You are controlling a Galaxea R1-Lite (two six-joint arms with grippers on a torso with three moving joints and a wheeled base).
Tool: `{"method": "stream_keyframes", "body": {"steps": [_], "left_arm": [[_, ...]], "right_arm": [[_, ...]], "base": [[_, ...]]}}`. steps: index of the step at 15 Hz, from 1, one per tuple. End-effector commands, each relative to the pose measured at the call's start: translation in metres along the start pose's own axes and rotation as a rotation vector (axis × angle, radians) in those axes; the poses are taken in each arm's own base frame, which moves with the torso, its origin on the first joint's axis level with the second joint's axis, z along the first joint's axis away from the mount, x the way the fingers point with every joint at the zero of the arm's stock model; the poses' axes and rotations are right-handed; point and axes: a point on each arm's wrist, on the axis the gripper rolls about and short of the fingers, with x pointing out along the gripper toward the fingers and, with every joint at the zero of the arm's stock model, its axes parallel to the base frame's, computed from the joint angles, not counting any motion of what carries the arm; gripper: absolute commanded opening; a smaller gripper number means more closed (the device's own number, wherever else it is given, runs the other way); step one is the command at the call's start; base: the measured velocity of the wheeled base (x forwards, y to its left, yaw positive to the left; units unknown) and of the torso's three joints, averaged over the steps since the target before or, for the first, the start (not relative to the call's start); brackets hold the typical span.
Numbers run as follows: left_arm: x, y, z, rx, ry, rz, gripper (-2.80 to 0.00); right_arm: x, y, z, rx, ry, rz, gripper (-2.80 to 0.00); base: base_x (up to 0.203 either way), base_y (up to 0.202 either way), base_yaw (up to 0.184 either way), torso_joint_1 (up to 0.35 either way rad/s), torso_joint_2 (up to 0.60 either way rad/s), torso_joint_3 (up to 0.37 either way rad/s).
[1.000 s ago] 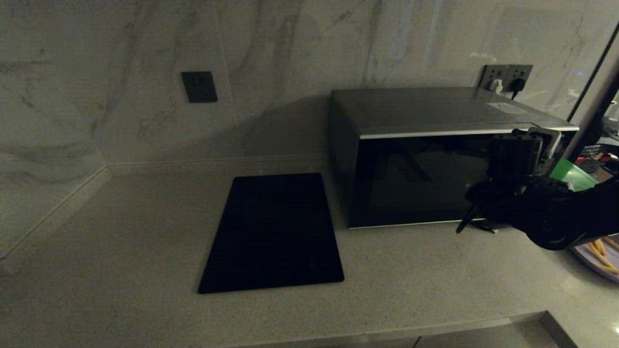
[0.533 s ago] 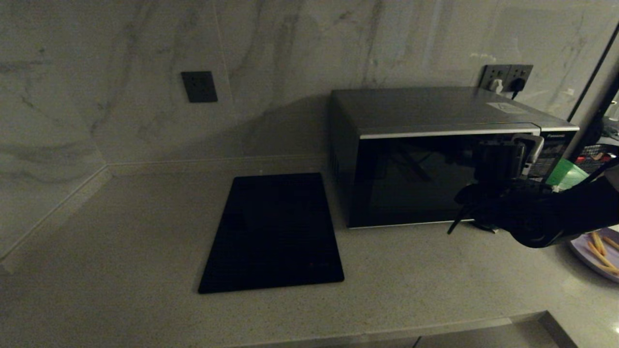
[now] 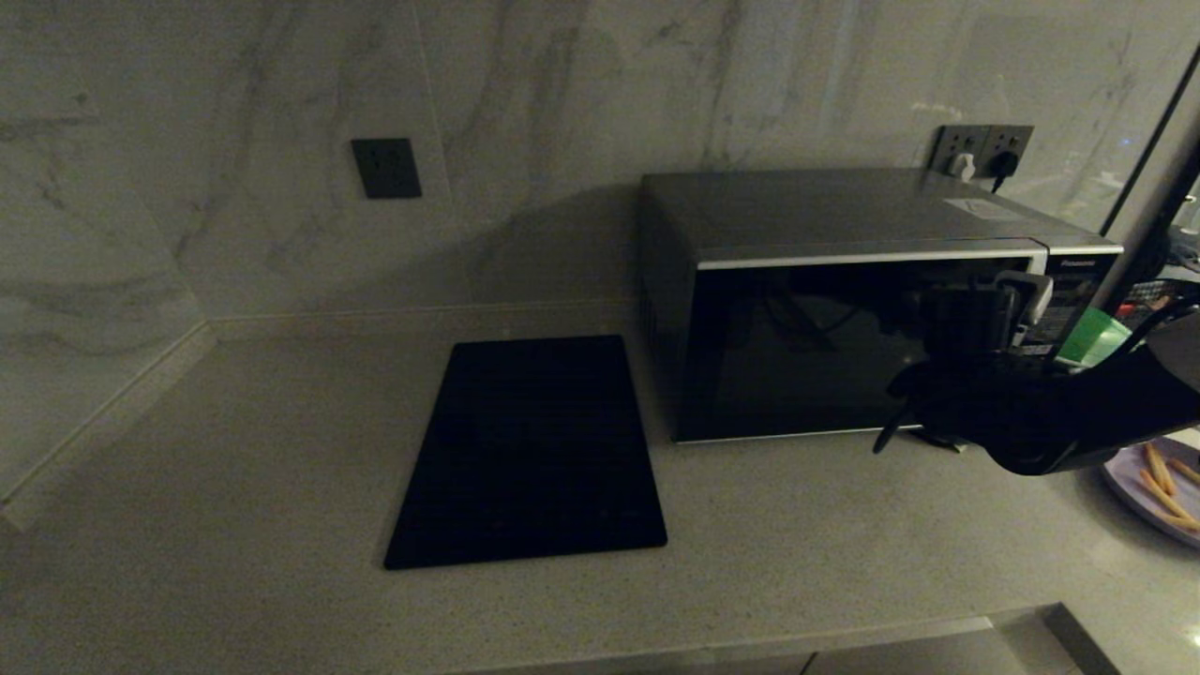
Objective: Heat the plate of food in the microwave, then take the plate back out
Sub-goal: Open the microwave oven
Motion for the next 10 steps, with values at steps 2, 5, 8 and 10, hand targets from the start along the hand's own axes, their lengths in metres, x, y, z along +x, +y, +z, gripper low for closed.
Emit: {"method": "stream_keyframes", "body": {"steps": [2,5,8,10], "left_arm": [[0.0001,0.0,0.0001,-0.001,0.001,0.002,-2.8],[0.0001,0.0,0.0001,-0.001,0.001,0.002,-2.8],[0.0001,0.0,0.0001,-0.001,0.001,0.002,-2.8],[0.0001,0.0,0.0001,-0.001,0.001,0.002,-2.8]], "right_arm": [[0.017,-0.0025,-0.003,0.001,0.008,-0.018,0.0],[0.0218,-0.0057,-0.0021,0.001,0.009,-0.032,0.0],[0.0225,-0.0071,-0.0016,0.0,0.009,-0.037,0.0],[0.0228,-0.0066,-0.0024,-0.002,0.009,-0.037,0.0]], "base": [[0.0,0.0,0.0,0.0,0.0,0.0],[0.0,0.0,0.0,0.0,0.0,0.0],[0.0,0.0,0.0,0.0,0.0,0.0],[0.0,0.0,0.0,0.0,0.0,0.0]]}}
